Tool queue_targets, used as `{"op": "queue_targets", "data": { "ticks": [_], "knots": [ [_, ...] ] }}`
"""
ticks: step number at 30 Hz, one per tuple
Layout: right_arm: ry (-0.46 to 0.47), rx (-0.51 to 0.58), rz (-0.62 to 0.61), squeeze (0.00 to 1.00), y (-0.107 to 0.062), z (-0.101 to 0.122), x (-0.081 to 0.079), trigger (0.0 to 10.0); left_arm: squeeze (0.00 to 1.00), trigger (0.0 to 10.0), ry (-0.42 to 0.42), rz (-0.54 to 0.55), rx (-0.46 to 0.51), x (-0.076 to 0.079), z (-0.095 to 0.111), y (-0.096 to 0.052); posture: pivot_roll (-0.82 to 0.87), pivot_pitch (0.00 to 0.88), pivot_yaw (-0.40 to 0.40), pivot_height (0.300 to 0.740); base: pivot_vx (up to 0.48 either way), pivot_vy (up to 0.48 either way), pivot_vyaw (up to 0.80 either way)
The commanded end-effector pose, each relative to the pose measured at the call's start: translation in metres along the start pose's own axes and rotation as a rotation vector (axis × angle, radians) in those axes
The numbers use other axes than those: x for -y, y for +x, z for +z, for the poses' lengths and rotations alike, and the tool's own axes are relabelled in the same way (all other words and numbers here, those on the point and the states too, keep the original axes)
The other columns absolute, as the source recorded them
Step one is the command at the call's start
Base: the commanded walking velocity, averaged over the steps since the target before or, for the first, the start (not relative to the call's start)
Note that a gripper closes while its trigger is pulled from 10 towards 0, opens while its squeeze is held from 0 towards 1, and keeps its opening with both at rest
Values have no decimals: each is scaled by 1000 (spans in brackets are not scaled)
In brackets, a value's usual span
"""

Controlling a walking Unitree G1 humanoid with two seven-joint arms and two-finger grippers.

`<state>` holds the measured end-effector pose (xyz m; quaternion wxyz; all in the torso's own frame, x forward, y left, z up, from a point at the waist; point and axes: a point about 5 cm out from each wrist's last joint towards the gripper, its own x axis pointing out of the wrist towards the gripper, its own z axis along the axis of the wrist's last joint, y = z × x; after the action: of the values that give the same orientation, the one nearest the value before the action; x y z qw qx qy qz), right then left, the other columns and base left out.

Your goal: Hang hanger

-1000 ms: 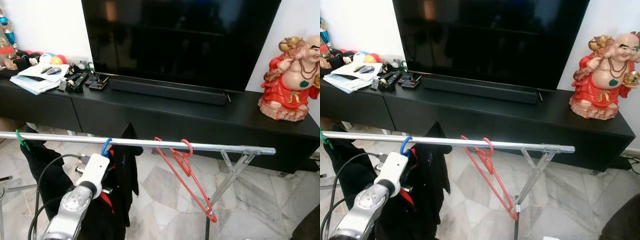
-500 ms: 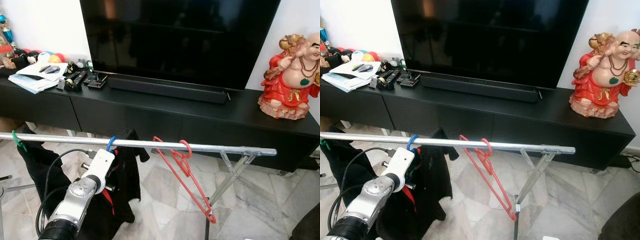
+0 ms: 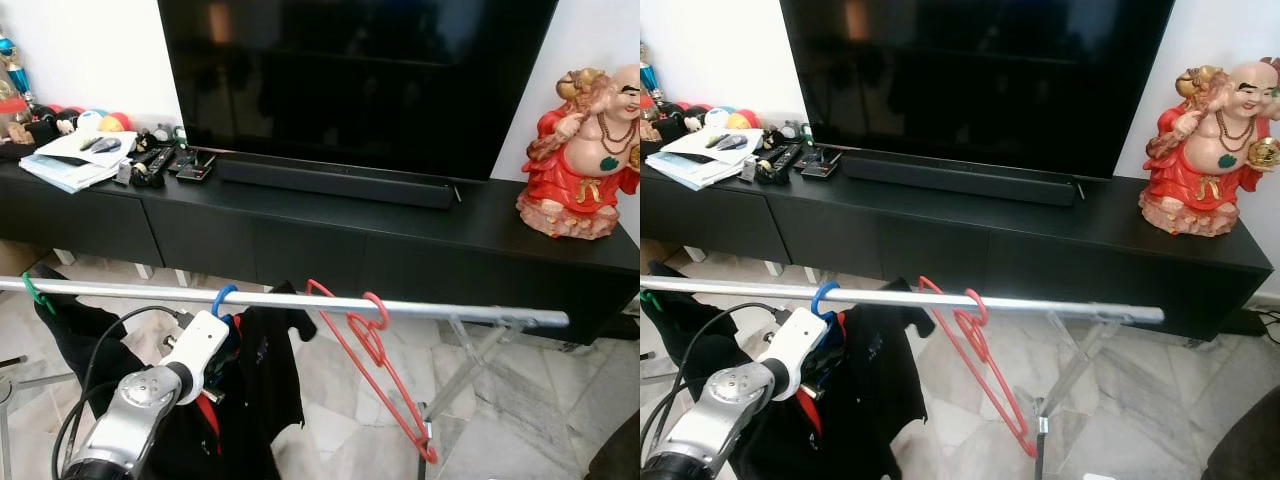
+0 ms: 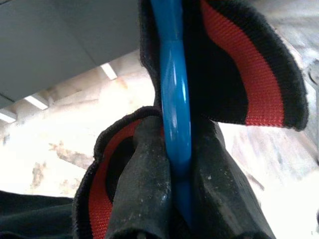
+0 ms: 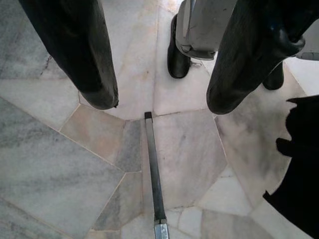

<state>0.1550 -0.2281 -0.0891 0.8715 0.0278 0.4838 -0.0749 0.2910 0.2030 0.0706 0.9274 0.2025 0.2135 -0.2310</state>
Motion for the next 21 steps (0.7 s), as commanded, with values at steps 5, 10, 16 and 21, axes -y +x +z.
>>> {"op": "queue_targets", "data": {
  "ticks": [5,10,16,21],
  "knots": [
    [-3,-3,-5,0,0,0,3,10000,0,10000,50,-130,-145,8,-29,-24,81,0,-16,740,0,0,0],
    [-9,-6,-5,0,0,1,4,10000,0,10000,66,-134,-179,7,-34,-35,86,0,-22,740,0,0,0],
    [-20,-7,-4,0,0,1,5,10000,0,10000,32,3,-116,4,-21,-25,88,0,-29,740,0,0,0],
    [-23,-6,-4,0,0,1,5,10000,0,10000,-9,70,-58,10,-7,-12,76,0,-29,740,0,0,0]
  ]
}}
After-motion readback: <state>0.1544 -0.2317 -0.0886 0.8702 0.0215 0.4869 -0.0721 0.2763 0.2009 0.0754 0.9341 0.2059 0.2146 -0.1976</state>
